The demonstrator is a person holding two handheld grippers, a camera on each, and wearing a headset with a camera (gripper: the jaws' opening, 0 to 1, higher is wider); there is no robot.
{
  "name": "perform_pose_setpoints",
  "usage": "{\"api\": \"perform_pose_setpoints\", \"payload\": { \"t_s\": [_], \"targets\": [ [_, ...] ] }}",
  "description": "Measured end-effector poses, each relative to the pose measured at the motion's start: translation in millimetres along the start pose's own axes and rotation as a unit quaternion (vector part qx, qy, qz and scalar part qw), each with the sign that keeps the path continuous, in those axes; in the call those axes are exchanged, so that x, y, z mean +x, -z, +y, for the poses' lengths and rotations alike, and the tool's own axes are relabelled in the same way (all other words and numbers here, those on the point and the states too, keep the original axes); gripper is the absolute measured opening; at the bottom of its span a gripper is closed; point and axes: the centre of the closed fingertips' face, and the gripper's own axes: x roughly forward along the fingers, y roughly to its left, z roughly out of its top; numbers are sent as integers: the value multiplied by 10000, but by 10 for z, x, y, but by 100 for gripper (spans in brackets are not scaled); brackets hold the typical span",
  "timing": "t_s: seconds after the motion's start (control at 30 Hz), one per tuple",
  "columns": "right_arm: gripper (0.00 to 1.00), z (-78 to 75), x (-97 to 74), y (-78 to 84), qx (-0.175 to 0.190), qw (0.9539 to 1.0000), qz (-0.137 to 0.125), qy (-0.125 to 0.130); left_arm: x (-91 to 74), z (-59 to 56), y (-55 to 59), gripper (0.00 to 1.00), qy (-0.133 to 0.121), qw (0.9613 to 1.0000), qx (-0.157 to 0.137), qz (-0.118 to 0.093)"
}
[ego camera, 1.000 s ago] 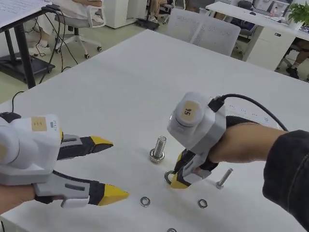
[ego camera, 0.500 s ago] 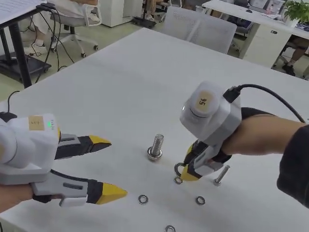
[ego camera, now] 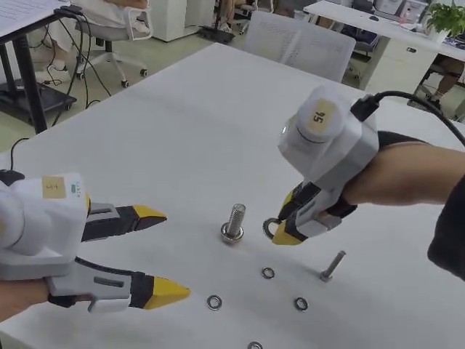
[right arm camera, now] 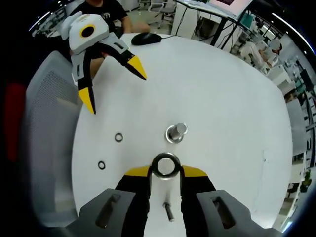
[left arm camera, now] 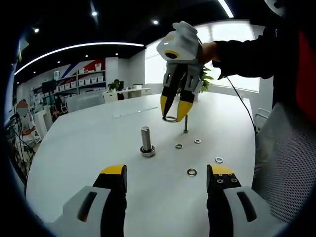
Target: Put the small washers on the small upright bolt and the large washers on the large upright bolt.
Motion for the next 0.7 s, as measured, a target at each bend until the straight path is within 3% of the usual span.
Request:
{"api": "perform_pose_setpoints", "payload": {
  "t_s": [0.4,0.7],
  "targets": [
    [23,-116,38,-320,-310,9995,-55,10,-8,4,0,65,-14,10000,-20,-3],
    [23,-211,115,-416,-376,9993,-31,-42,-3,19,9,64,-13,10000,-20,6]
  ]
}}
